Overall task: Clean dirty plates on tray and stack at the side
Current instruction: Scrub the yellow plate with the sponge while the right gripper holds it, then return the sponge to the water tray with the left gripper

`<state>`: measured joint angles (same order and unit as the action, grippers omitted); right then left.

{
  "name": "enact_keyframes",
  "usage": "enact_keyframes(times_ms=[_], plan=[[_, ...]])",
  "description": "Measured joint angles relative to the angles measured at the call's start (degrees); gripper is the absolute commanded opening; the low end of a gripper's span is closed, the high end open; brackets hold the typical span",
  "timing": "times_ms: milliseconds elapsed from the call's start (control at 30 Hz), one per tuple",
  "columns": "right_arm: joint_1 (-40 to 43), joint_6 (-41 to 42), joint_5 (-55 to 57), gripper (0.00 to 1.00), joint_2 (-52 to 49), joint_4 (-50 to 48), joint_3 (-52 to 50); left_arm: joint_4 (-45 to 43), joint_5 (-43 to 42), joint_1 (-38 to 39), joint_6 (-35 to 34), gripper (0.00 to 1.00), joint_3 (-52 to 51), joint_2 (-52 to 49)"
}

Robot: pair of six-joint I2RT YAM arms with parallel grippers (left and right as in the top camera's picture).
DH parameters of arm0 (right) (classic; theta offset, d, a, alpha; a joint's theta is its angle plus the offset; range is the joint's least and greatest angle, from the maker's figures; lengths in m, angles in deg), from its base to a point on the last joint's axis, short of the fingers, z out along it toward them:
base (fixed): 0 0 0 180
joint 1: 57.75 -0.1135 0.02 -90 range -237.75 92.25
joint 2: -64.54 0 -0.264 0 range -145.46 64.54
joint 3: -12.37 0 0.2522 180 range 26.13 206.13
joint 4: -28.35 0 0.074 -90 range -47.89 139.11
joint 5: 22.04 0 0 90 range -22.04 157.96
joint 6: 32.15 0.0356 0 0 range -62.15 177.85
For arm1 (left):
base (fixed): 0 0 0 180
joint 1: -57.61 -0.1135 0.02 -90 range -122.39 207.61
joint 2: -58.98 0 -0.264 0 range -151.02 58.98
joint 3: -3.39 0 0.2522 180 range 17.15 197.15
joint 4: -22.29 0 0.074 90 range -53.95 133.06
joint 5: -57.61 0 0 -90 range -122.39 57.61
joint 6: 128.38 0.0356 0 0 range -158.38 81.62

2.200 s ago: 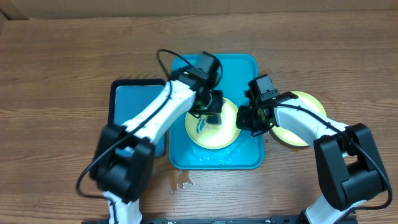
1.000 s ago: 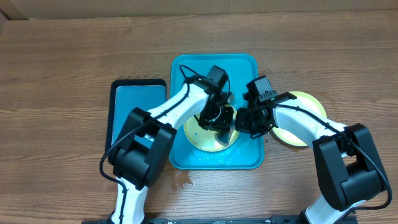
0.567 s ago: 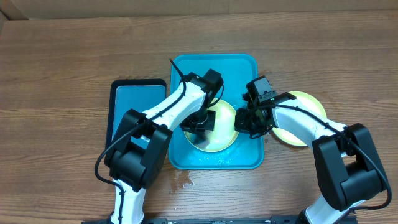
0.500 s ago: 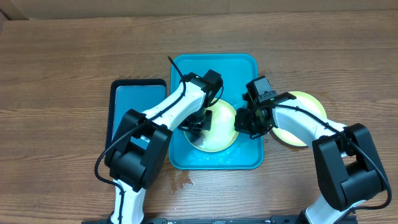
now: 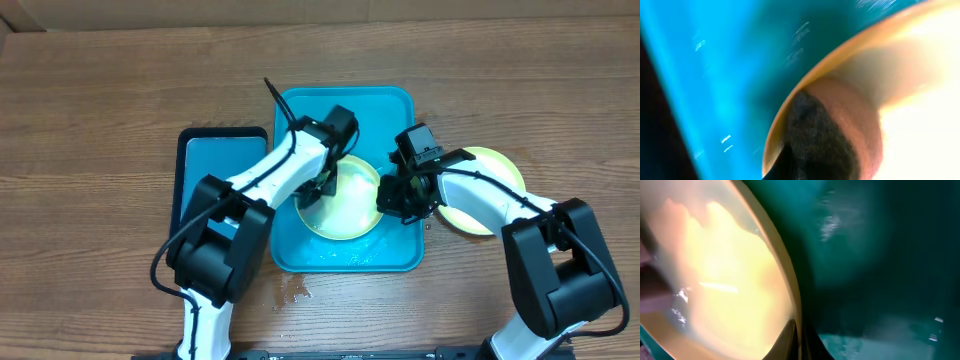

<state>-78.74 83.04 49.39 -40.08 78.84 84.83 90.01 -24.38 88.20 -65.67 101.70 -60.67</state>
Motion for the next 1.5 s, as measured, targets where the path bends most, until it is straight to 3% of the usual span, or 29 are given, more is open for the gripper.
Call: enact_keyframes(times_ms=[233,467,700,867,1100,1267,1500], plan=[[0.72,0.26,0.15,0.04,0.11,0.35,0.00,-16.44,-27.45,-0.50,1.44,0.04,-0.68,-0.83],[0.72,0.24,0.15,0.04,0.11,0.39,0.00,-14.71,-35.98,1.49,1.60,0.04,-1.03,-1.73],[0.46,-0.39,0.04,0.04,0.11,0.46,0.00,-2.51,-30.18,1.46,1.84,0.04,-0.46,-1.62],[0.28,-0.61,0.02,0.04,0.11,0.48,0.00,5.92,-18.01,1.81,0.28,0.04,0.09,-0.44],[0.28,-0.63,-0.04,0.04,0.11,0.57,0.00,9.27,-5.70,0.09,-4.52,0.04,-0.63,1.09],[0.28,-0.63,-0.07,0.04,0.11,0.59,0.00,8.68,-4.81,-2.89,-5.01,0.05,-1.77,5.90],[0.28,-0.81,-0.09,0.04,0.11,0.59,0.00,11.08,-7.32,-10.93,-2.10,0.04,-1.95,22.49]])
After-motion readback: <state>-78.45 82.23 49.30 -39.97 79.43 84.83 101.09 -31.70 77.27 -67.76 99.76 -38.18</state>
